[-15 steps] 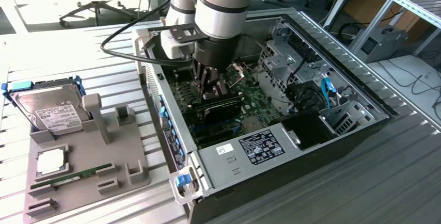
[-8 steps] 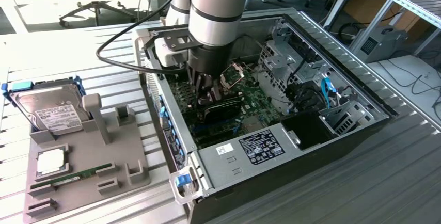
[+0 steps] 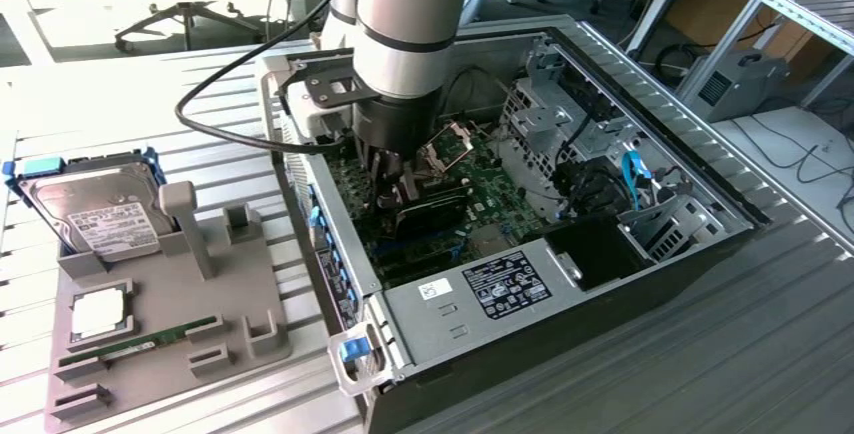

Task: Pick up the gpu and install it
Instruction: 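Press down on the gpu until it lock into place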

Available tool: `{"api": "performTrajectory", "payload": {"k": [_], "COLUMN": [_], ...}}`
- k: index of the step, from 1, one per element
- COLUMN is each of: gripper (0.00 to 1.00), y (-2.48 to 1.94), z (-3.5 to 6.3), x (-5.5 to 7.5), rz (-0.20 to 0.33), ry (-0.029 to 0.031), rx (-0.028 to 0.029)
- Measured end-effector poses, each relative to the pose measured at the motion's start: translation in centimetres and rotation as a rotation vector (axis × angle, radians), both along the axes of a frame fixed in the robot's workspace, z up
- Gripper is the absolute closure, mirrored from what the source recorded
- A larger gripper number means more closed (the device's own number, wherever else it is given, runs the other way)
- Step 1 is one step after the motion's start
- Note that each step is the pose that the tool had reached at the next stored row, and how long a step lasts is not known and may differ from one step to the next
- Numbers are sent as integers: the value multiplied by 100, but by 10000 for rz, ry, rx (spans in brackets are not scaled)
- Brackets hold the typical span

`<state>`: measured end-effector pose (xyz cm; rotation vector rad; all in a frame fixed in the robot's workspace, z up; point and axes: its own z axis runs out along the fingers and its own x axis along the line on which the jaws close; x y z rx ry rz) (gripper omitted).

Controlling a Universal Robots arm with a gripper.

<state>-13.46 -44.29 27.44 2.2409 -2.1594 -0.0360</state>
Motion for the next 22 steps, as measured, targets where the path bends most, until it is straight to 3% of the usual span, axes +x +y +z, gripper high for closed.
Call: {"api": "performTrajectory", "payload": {"k": [9, 22], "gripper": [89, 89], "y": [-4, -42], "z": [-8, -13], "x": [-16, -28], "rz": [15, 40], "ry": [-2, -2], "rx": [5, 5]}}
